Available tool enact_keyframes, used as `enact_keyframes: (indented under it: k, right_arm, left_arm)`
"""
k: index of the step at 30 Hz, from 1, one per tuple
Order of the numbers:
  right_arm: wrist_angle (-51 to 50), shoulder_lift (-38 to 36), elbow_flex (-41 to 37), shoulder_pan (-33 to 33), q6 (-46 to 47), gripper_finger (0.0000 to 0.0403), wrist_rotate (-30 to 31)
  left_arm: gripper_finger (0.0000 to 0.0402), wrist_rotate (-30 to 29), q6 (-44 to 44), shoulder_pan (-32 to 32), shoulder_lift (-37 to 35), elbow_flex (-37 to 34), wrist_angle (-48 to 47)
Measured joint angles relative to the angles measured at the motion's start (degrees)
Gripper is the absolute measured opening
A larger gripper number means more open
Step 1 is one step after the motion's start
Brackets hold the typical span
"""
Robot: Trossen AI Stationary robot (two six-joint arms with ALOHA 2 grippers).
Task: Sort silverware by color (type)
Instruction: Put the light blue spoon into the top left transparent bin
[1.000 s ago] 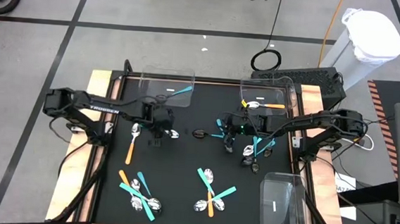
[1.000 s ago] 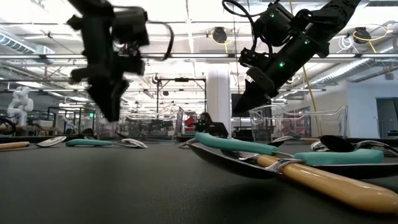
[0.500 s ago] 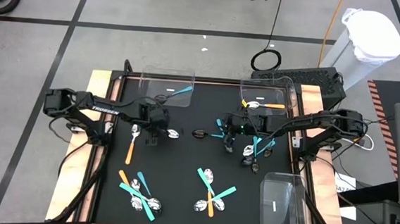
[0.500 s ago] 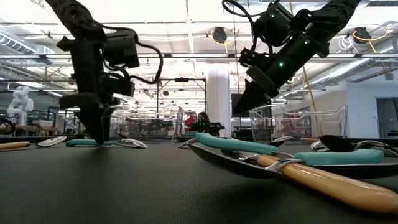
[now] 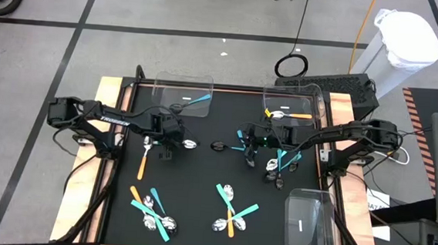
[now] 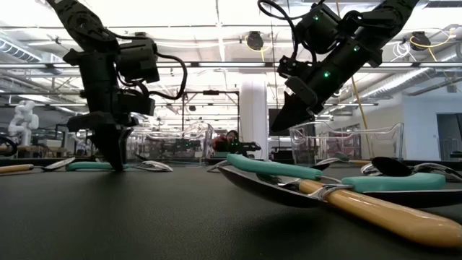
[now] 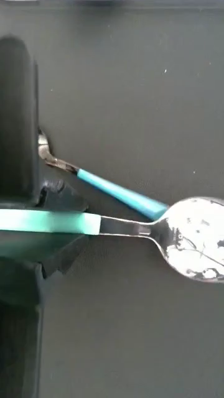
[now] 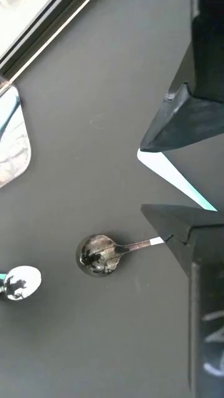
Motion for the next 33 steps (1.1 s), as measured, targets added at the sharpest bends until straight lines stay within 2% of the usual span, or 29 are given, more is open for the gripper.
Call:
enact_keyframes:
  k: [3, 7, 13, 19, 26, 33]
  right_arm:
    - [-0.2, 0.0, 0.0, 0.0, 0.0, 0.0141, 0.0]
    - [-1.0, 0.0, 0.0, 0.0, -0.1, 0.0141, 0.0]
    - [-2.9, 0.0, 0.0, 0.0, -1.0, 0.0141, 0.0]
    - [-3.6, 0.0, 0.0, 0.0, -1.6, 0.0141, 0.0]
    - [-3.6, 0.0, 0.0, 0.0, -1.7, 0.0141, 0.0]
    - [-3.6, 0.0, 0.0, 0.0, -1.5, 0.0141, 0.0]
  left_arm:
    - [0.0009, 0.0, -0.2, 0.0, 0.1, 1.5, -1.4]
    - [0.0014, 0.0, -0.2, 0.1, 0.1, 4.0, -4.4]
    - [0.0016, -0.1, 1.8, 0.0, 0.1, 12.3, -13.2]
    - [0.0016, -4.2, 9.4, 1.2, 0.1, 21.9, -19.9]
    - [0.0017, -12.6, 21.1, 8.6, 0.1, 29.3, -20.5]
    - [0.0017, -13.0, 29.0, 19.4, 0.3, 29.9, -10.5]
